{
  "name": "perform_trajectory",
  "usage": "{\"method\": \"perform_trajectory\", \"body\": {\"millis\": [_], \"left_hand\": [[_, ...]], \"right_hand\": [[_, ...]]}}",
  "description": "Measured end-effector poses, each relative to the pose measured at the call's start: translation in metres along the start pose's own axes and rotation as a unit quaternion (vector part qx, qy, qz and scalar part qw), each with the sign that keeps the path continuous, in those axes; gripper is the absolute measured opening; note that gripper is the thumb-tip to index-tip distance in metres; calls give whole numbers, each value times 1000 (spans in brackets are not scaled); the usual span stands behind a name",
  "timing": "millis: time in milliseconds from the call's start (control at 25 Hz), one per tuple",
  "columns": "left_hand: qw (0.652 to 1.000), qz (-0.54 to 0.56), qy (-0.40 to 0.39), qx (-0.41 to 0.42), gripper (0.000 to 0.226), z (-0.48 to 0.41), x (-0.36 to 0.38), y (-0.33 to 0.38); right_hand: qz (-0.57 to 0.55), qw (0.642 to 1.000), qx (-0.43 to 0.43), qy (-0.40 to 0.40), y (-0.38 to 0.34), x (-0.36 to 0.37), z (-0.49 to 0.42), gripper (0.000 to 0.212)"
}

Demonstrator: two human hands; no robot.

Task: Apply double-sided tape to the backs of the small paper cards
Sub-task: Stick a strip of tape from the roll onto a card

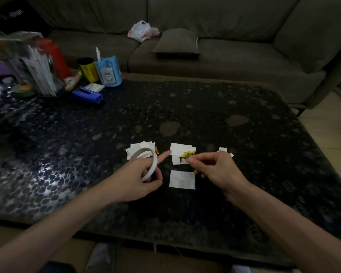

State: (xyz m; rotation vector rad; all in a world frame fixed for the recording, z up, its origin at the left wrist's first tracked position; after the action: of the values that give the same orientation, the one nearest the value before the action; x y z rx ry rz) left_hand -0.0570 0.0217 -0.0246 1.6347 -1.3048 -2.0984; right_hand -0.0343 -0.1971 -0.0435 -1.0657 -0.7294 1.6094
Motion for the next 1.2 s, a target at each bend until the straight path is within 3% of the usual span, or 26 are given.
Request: {"method": "perform_trajectory", "body": {"millis": [40, 160, 240, 600, 1200], "left_hand": [[999, -39, -15, 16, 8, 1, 2, -1], [988, -138, -51, 44, 55, 3, 8, -6], [979, -181, -64, 67, 65, 4, 11, -3], [958, -246, -68, 129, 54, 5, 22, 2], [943, -269, -50, 189, 56, 4, 27, 7]], "right_hand": [[7, 1000, 14, -8, 2, 1, 0, 6], [6, 997, 60, -52, 7, 7, 1, 22], [8, 993, 91, -77, 10, 12, 2, 26], [39, 979, 185, -76, 20, 17, 3, 21], [30, 978, 195, -72, 28, 17, 2, 16]]}}
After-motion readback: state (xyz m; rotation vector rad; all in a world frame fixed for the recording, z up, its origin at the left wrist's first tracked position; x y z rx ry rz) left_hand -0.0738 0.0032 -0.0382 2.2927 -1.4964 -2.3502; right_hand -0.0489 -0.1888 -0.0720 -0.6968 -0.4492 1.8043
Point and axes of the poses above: each hand's wrist, its own z-axis away from the middle knuckle, its own x-axis out of the palm, y = z × x, the point moved 7 cm from there along -z, towards the middle knuckle, and after that the axes turned 9 degrees about x, right-handed, at the moved point
